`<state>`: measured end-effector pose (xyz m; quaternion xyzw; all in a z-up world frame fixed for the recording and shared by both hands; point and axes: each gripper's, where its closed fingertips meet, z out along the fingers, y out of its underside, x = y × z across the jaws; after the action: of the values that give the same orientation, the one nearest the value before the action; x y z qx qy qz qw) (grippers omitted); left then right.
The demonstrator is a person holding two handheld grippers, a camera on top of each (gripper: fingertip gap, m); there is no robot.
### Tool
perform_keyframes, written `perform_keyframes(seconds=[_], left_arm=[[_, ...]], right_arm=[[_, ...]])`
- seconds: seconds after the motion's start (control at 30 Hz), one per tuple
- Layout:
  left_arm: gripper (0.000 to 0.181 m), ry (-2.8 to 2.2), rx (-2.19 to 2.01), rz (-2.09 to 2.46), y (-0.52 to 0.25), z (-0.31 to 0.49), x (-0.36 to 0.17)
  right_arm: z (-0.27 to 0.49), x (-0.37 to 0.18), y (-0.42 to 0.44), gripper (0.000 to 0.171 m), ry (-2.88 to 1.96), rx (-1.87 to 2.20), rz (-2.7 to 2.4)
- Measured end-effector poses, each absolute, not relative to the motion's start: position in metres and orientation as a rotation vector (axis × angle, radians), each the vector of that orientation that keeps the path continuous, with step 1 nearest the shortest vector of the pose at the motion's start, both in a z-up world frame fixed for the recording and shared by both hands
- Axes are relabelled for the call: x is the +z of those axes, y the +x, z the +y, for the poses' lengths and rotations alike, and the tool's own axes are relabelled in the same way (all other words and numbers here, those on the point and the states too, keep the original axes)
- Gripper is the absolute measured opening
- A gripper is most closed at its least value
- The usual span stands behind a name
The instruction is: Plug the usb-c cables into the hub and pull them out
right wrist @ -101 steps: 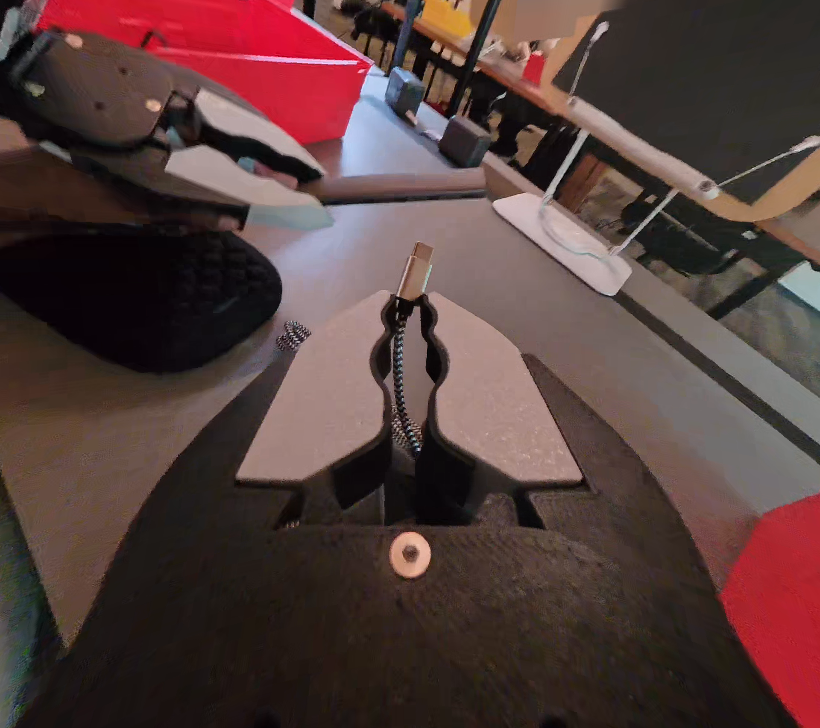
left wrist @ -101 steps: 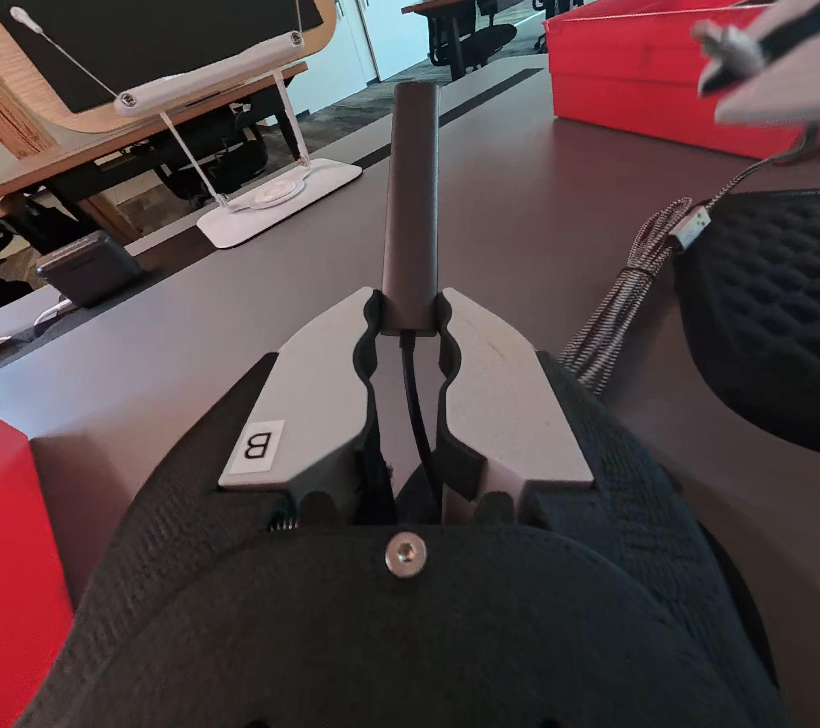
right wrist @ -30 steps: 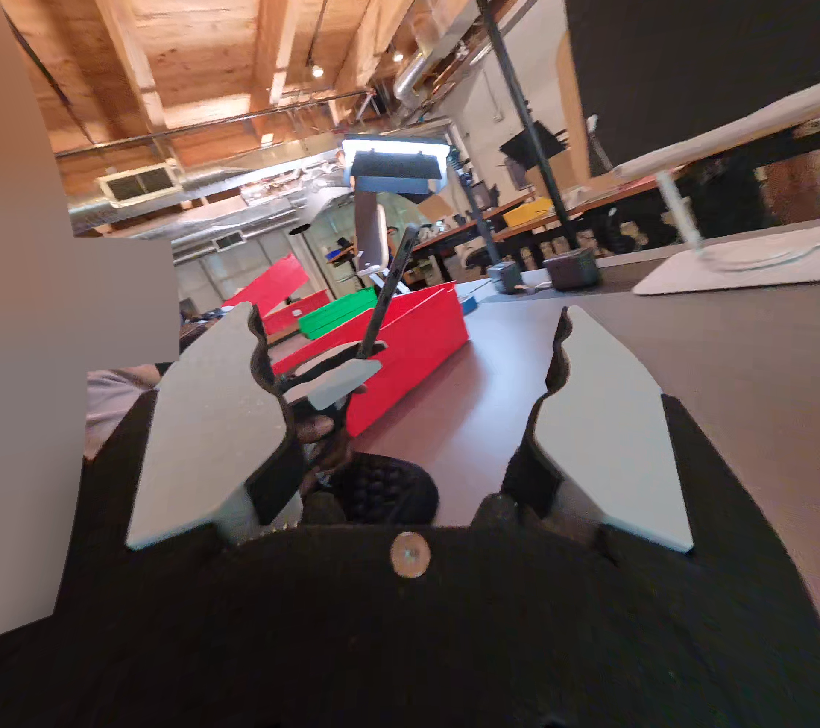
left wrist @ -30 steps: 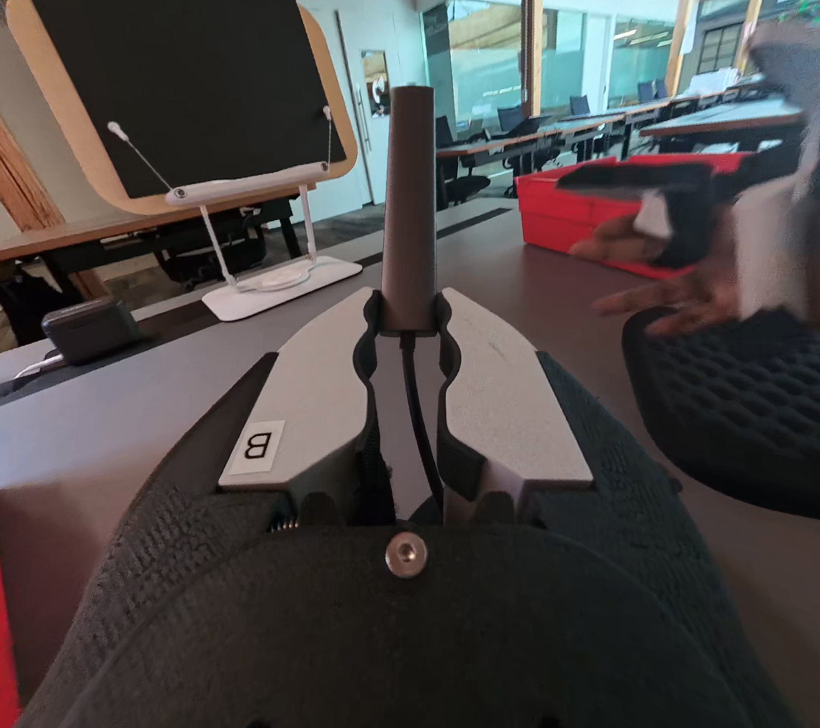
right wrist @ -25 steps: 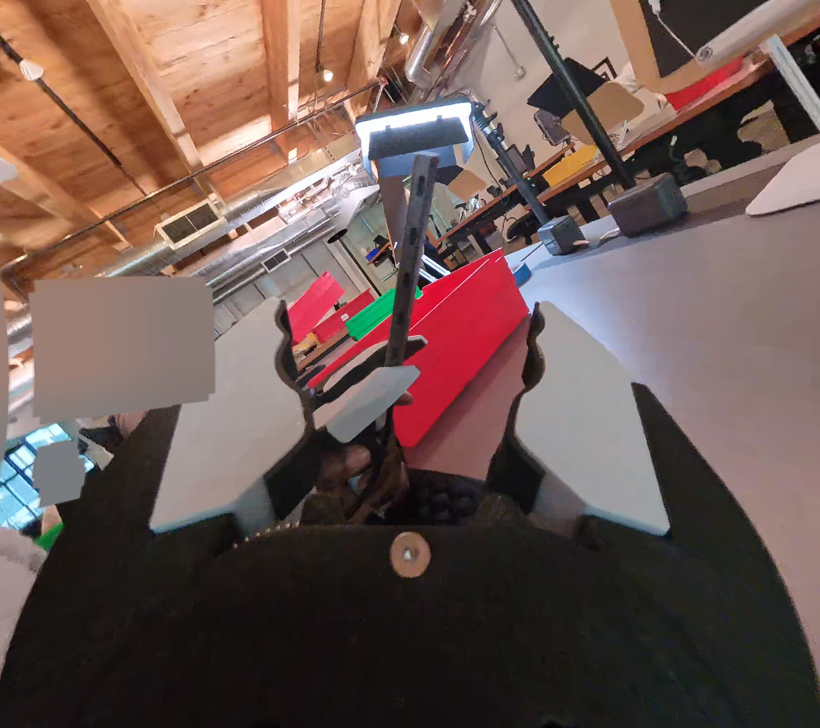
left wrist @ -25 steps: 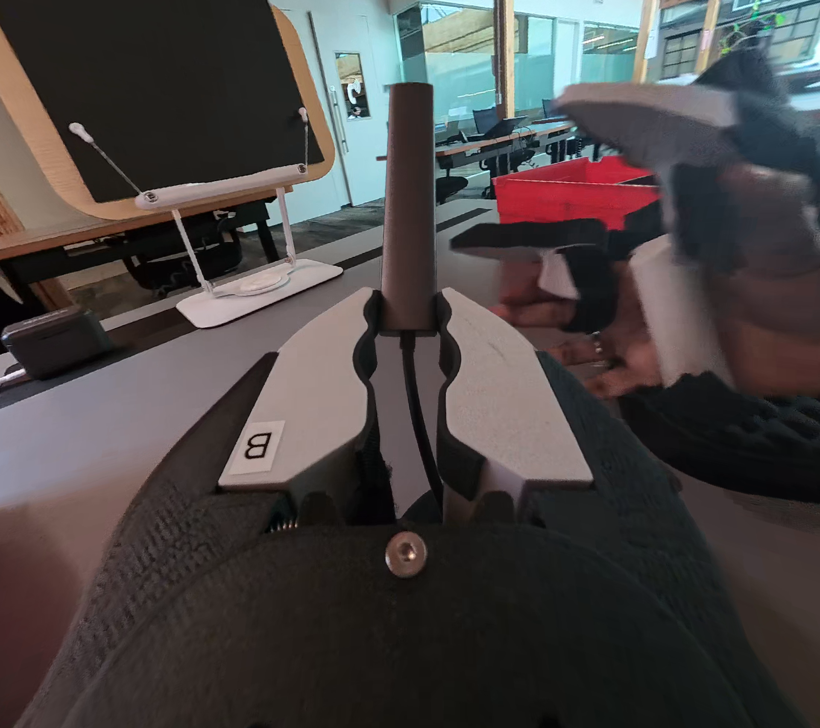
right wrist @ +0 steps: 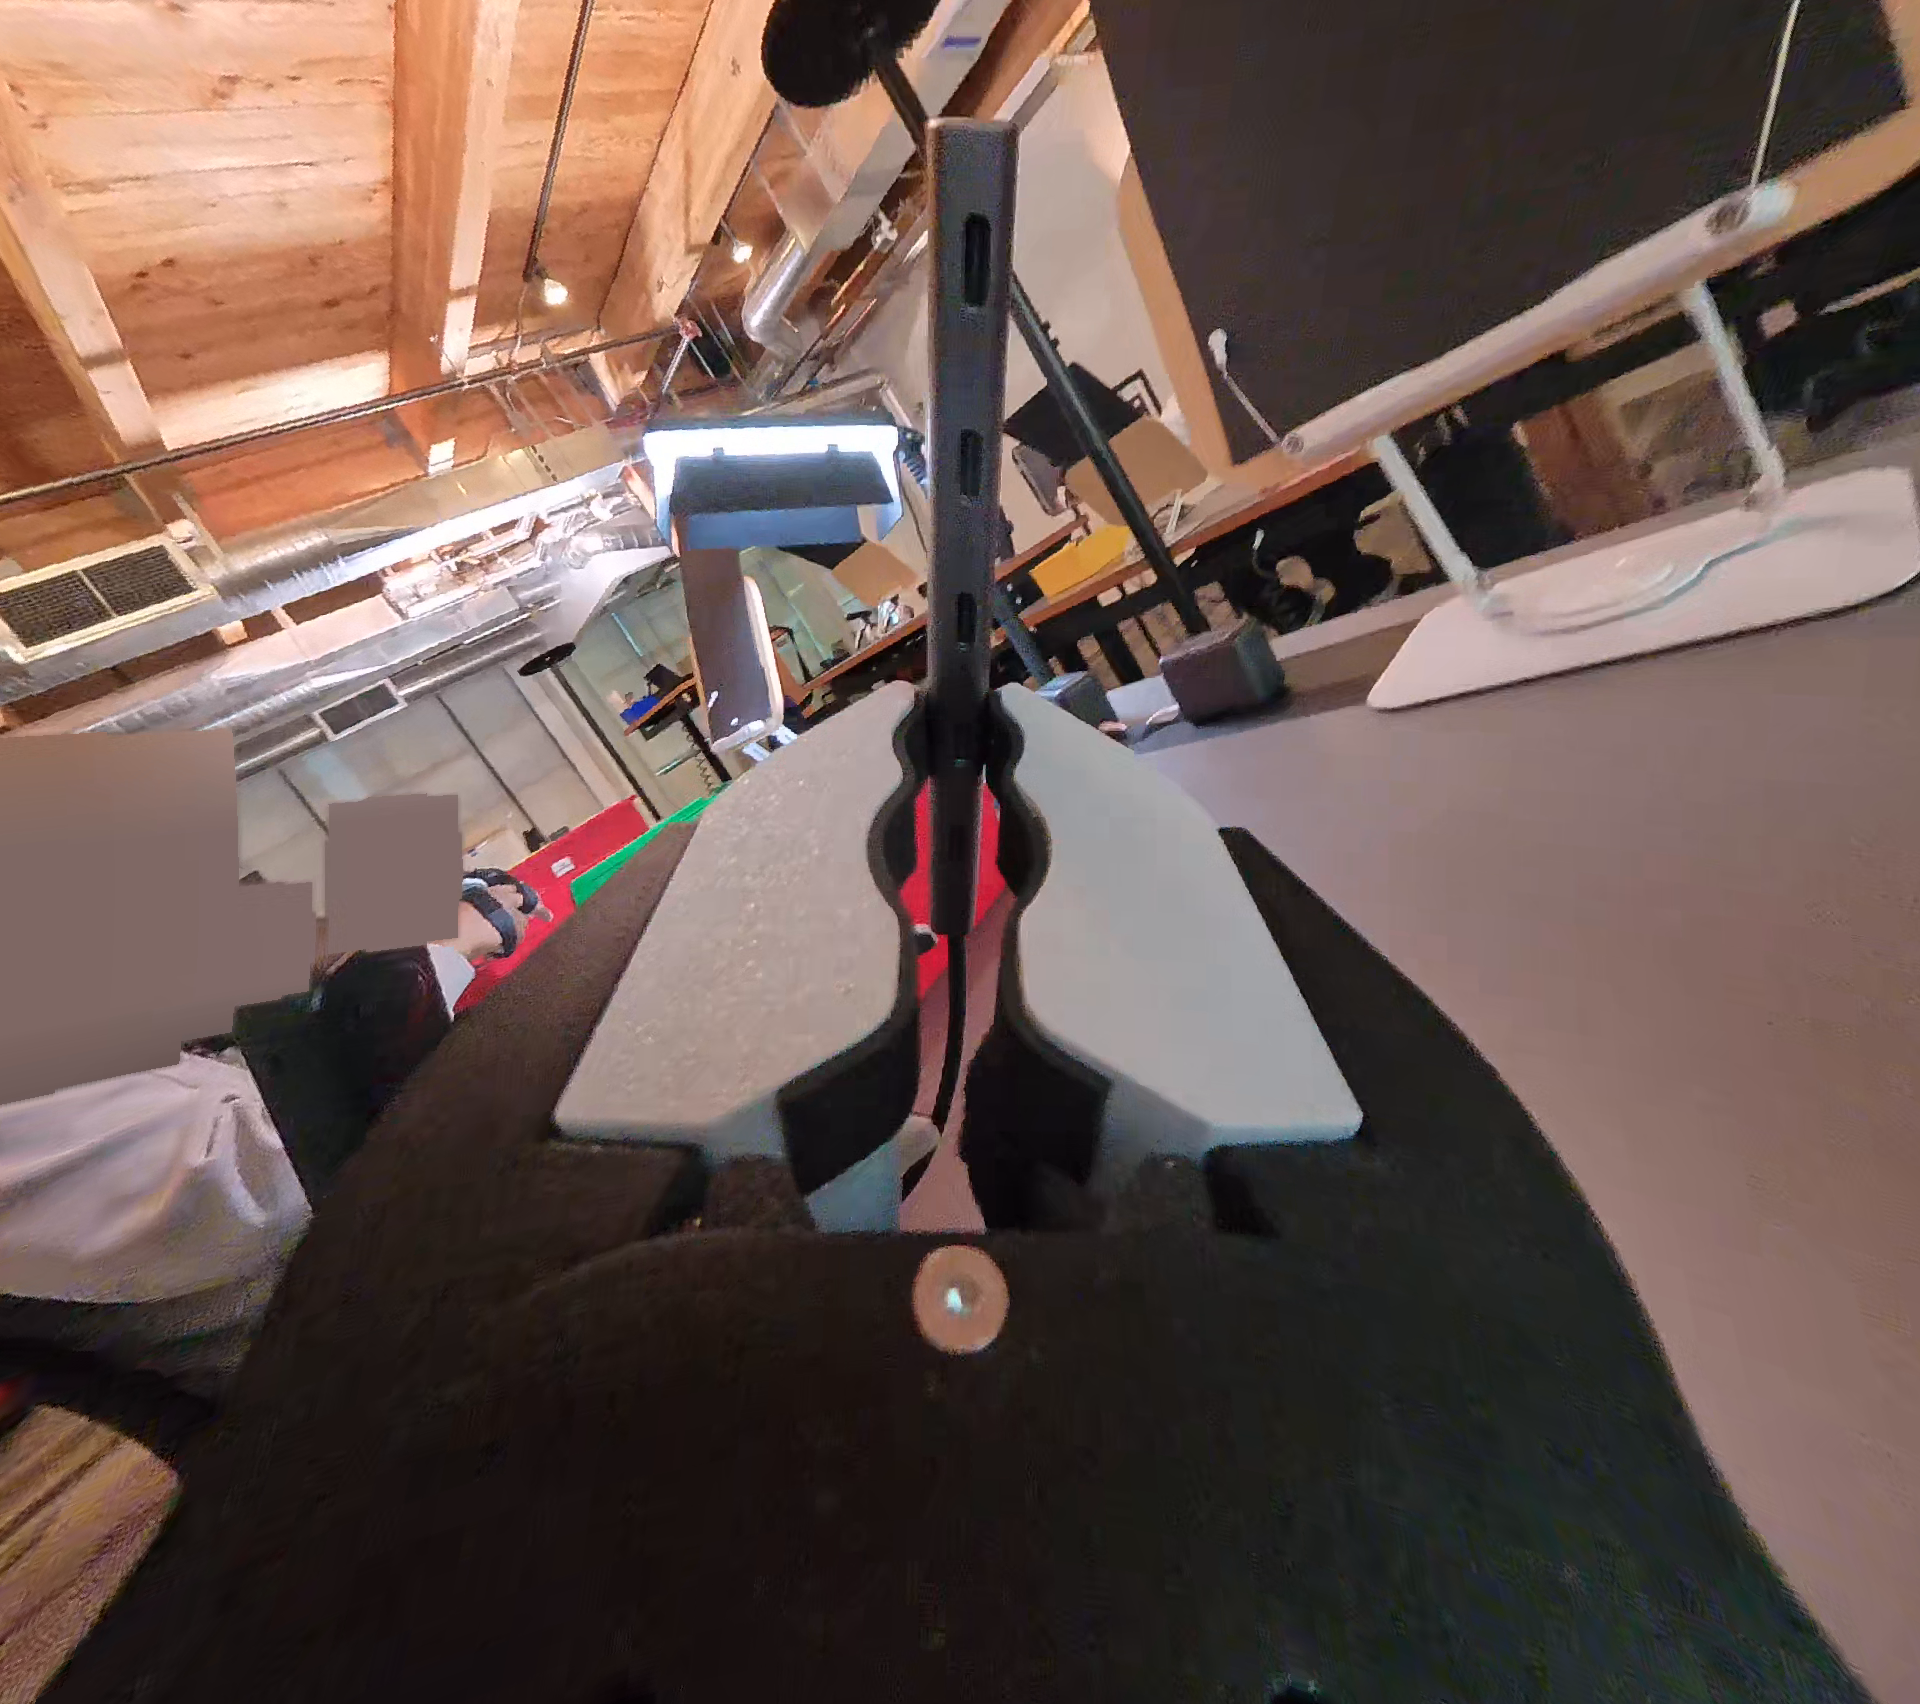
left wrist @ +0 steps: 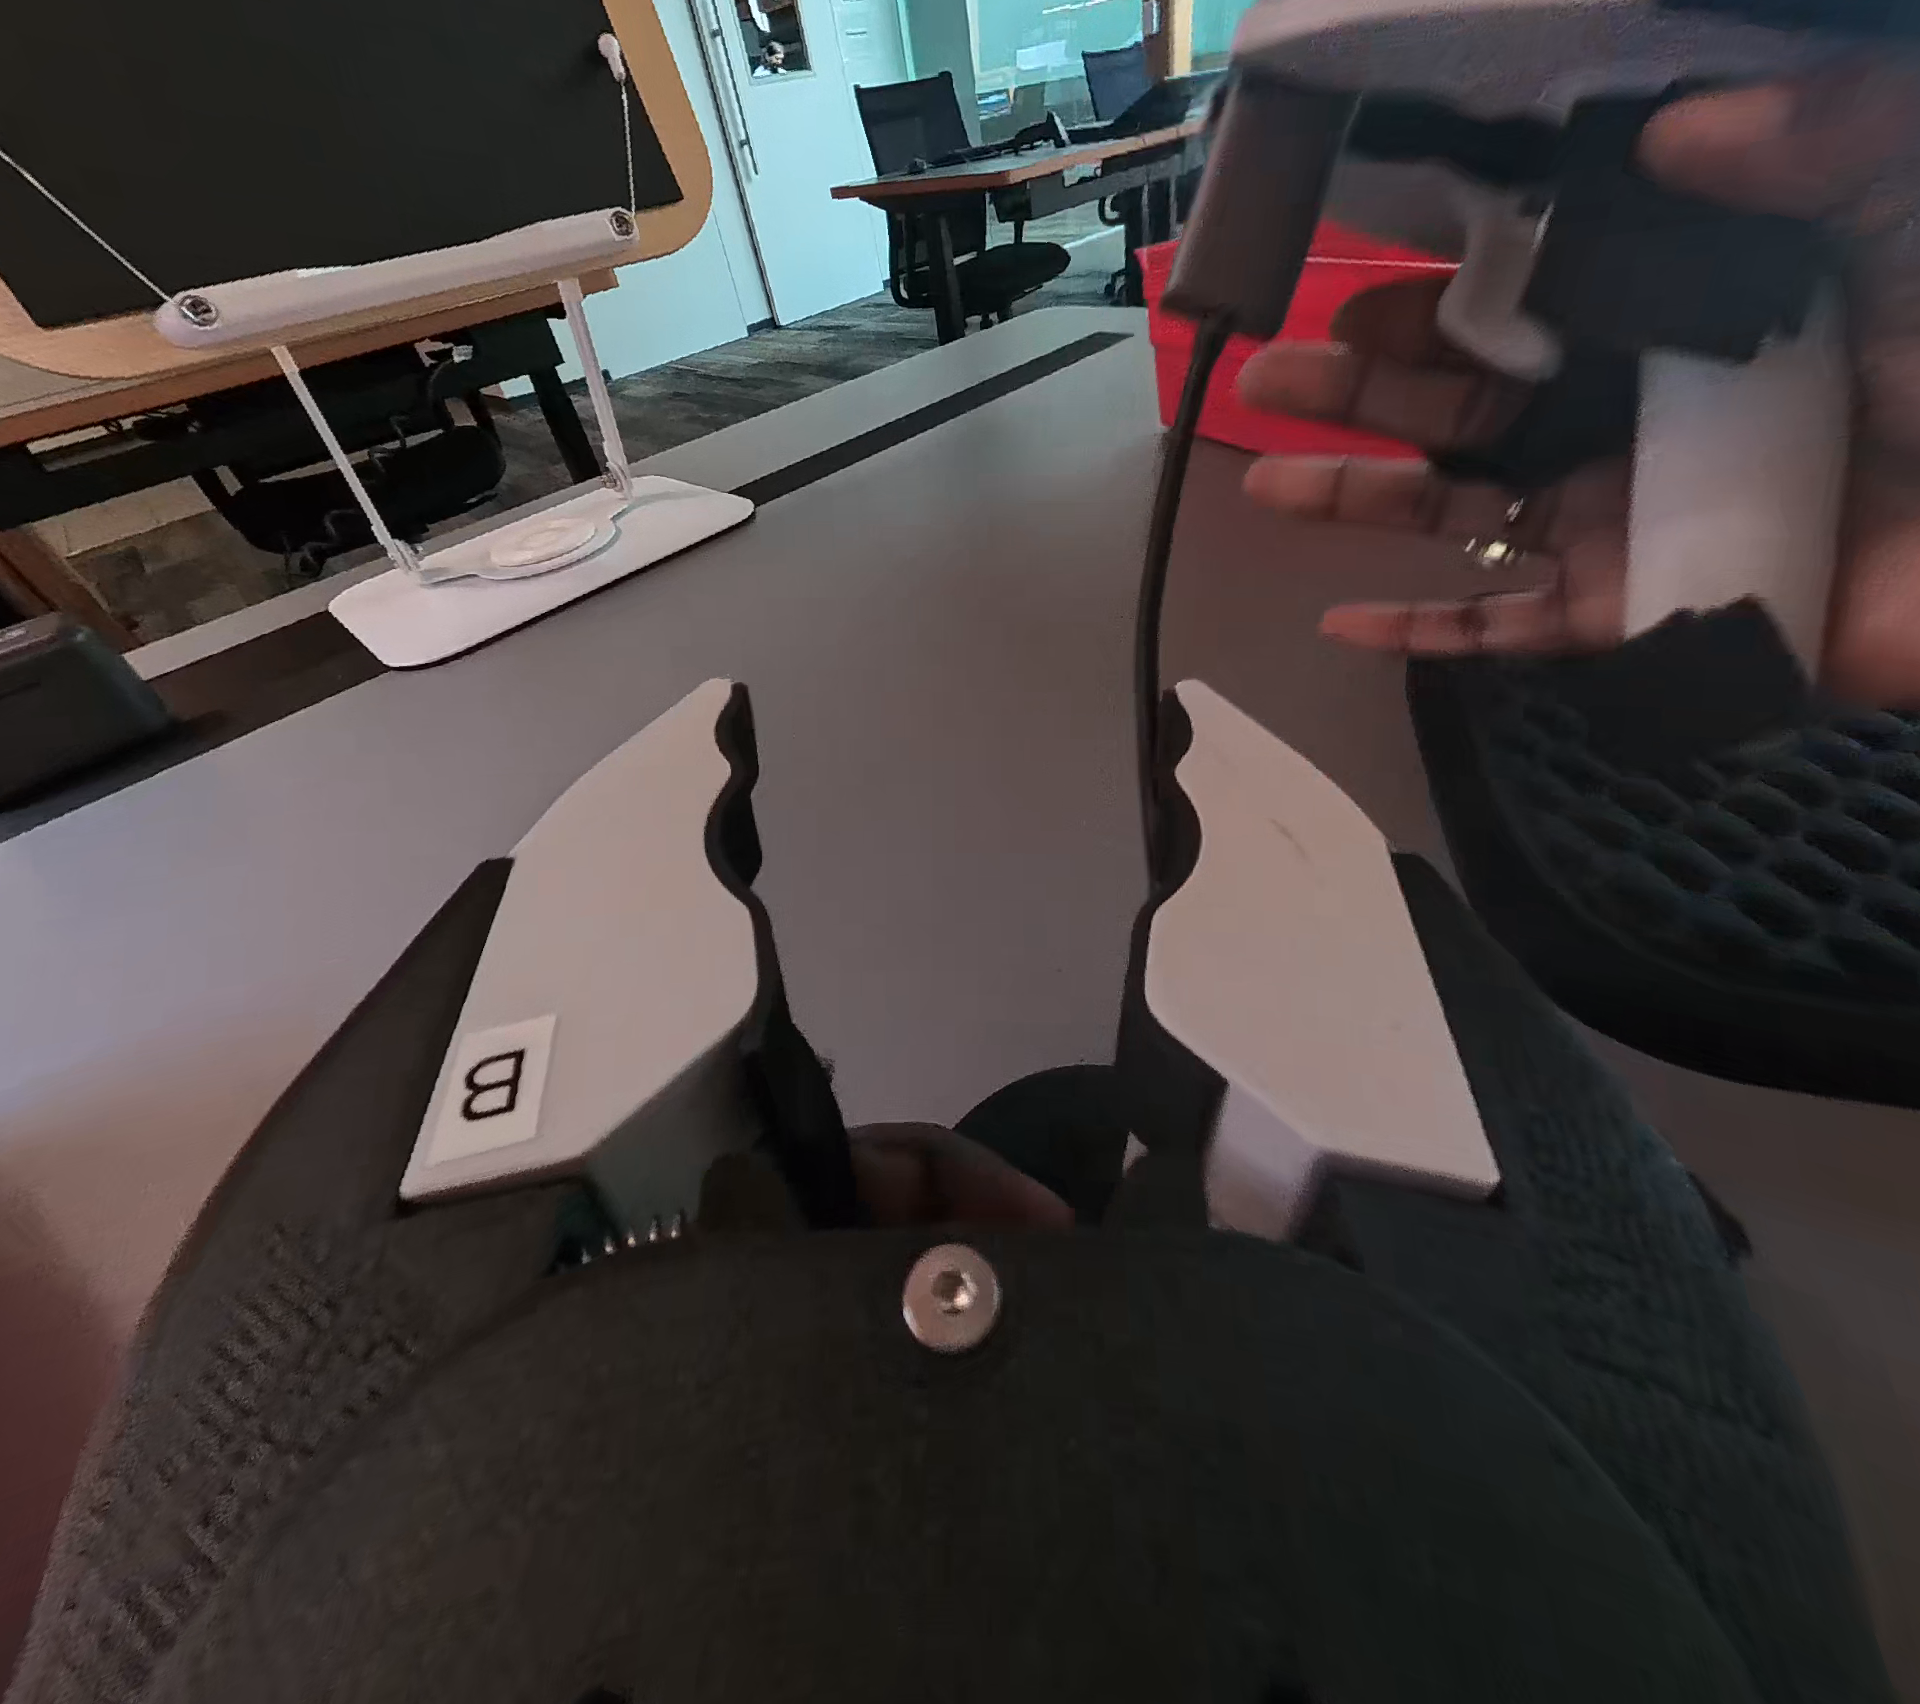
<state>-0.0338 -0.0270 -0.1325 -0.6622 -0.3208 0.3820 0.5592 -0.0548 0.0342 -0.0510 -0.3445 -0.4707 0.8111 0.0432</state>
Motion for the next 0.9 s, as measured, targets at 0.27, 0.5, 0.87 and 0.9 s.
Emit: perform_keyframes(seconds=[0.27, 0.5, 0.87, 0.9], left_arm=[[0.085, -1.538, 0.938, -0.805, -0.038, -0.033, -0.132], [0.108, -1.527, 0.976, -0.856, -0.042, -0.039, -0.132], [0.11, -1.564, 1.091, -0.86, -0.044, -0.038, -0.134], [0.11, -1.567, 1.093, -0.86, -0.044, -0.038, -0.134]], right_arm=[[0.103, 0.013, -0.061, 0.008, -0.824, 2.262, -1.212], [0.187, 0.066, -0.079, 0.008, -0.726, 2.003, -1.008], [0.322, 0.082, -0.164, 0.008, -0.746, 1.461, -0.932], [0.33, 0.078, -0.174, 0.009, -0.744, 1.409, -0.943]])
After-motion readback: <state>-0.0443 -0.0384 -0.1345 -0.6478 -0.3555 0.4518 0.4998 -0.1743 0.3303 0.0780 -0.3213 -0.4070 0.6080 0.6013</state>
